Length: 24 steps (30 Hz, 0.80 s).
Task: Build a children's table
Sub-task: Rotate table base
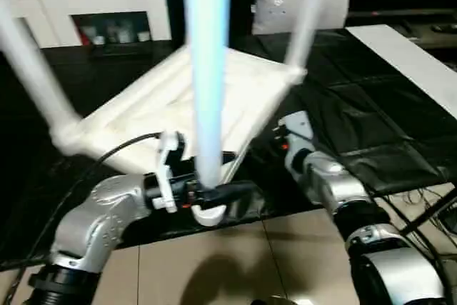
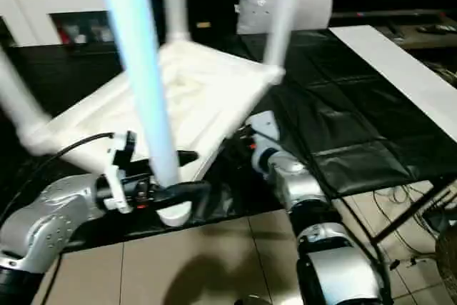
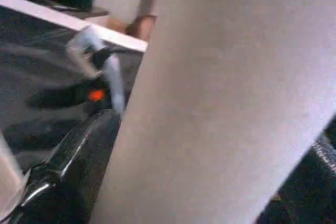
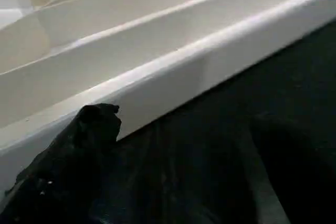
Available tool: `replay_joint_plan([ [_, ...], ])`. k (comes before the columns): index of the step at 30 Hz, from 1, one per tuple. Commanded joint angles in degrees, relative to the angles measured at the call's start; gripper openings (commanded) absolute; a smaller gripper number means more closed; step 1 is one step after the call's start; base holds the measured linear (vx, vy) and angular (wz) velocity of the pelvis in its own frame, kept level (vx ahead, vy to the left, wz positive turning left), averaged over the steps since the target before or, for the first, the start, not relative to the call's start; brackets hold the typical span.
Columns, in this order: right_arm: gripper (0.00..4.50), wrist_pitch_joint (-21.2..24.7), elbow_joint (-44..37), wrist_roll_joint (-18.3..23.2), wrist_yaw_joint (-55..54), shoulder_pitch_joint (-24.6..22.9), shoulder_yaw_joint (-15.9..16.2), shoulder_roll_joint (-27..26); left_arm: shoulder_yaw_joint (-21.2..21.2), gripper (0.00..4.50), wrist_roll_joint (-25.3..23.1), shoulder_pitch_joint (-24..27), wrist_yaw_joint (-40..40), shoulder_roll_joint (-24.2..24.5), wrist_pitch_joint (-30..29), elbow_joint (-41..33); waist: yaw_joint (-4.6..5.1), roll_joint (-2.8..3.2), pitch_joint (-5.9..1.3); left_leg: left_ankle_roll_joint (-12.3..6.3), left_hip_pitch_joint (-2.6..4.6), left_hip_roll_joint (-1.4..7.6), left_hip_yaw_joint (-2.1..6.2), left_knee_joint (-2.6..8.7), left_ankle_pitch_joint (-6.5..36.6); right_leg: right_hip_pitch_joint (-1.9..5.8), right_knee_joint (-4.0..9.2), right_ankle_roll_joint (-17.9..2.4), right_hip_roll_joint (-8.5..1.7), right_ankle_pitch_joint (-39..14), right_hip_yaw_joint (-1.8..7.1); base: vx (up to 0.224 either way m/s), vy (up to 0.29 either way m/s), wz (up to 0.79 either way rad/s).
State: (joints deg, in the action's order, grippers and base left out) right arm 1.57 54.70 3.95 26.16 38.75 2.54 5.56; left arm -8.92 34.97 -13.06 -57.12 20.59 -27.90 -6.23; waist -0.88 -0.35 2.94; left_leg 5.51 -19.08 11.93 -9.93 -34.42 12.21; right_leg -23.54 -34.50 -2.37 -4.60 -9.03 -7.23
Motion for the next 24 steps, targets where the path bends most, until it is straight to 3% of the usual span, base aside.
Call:
replay_joint_plan([
  [1,4.5,-1.73,1.02,-0.62,1.05,1.76,1.91,-3.07,-3.62,4.47,-1.61,-2.31,1.22,-3.13,0.71,-0.44,-0.68,-0.05,-3.7,-2.3,-1.29,0.97,0.15,3.8,7.63,3.92,4.02,-8.53,-3.71,-18.57,3.69,0.0,0.0,0.0],
  [5,4.5,-2.85,2.1,-0.99,1.11,1.51,1.15,-3.33,-4.14,4.47,-5.53,-4.75,5.2,-6.53,3.43,3.44,-0.75,-0.11,-3.58,-2.76,-1.0,0.97,0.05,3.79,8.4,3.65,4.26,-8.8,-3.46,-18.59,3.63,0.0,0.0,0.0],
  [9,4.5,-3.32,1.55,-0.23,2.43,0.41,0.65,-2.64,-3.66,4.47,-6.7,-7.05,8.03,-10.03,6.25,6.3,-1.07,-0.15,-3.62,-2.84,-1.05,0.83,0.04,3.69,9.1,3.81,4.68,-7.36,-3.57,-21.56,3.59,0.0,0.0,0.0],
  [14,4.5,-3.75,1.88,-0.4,2.28,0.14,0.46,-2.24,-3.91,4.47,-7.48,-7.75,8.84,-11.47,7.13,7.15,-1.56,-0.04,-3.76,-2.97,-0.82,1.08,0.04,3.75,8.54,3.63,4.37,-8.22,-3.55,-19.23,3.63,0.0,0.0,0.0],
  [16,4.5,-4.52,2.21,-0.41,0.77,-0.62,-0.89,-0.74,-3.23,4.47,-9.5,-9.16,12.08,-14.57,9.95,9.76,-1.71,0.23,-3.79,-2.94,-0.81,1.09,0.05,3.74,8.48,3.69,4.33,-8.65,-3.51,-18.11,3.63,0.0,0.0,0.0],
  [19,4.5,-4.92,1.79,-0.15,0.17,-1.65,-2.02,0.87,-2.5,4.47,-10.9,-9.89,14.89,-16.3,11.86,11.54,-1.95,-0.01,-3.84,-3.3,-0.76,0.99,-0.09,3.62,8.76,3.71,4.6,-8.43,-3.48,-18.42,3.64,0.0,0.0,0.0],
  [21,4.5,-5.08,1.28,-0.01,0.02,-2.32,-2.59,1.81,-2.2,4.47,-12.31,-10.35,16.77,-16.9,13.13,13.14,-2.12,-0.08,-3.81,-3.78,-1.01,0.9,-0.03,3.63,8.37,3.81,4.67,-7.94,-3.39,-18.75,3.53,0.0,0.0,0.0],
  [24,4.5,-5.08,-0.68,0.64,0.25,-3.87,-3.7,3.5,-1.1,4.47,-15.64,-11.95,21.36,-17.29,16.54,17.85,-2.64,-0.04,-3.84,-4.01,-0.79,0.8,-0.04,3.57,8.46,3.74,4.93,-6.61,-3.31,-19.86,3.45,0.0,0.0,0.0],
])
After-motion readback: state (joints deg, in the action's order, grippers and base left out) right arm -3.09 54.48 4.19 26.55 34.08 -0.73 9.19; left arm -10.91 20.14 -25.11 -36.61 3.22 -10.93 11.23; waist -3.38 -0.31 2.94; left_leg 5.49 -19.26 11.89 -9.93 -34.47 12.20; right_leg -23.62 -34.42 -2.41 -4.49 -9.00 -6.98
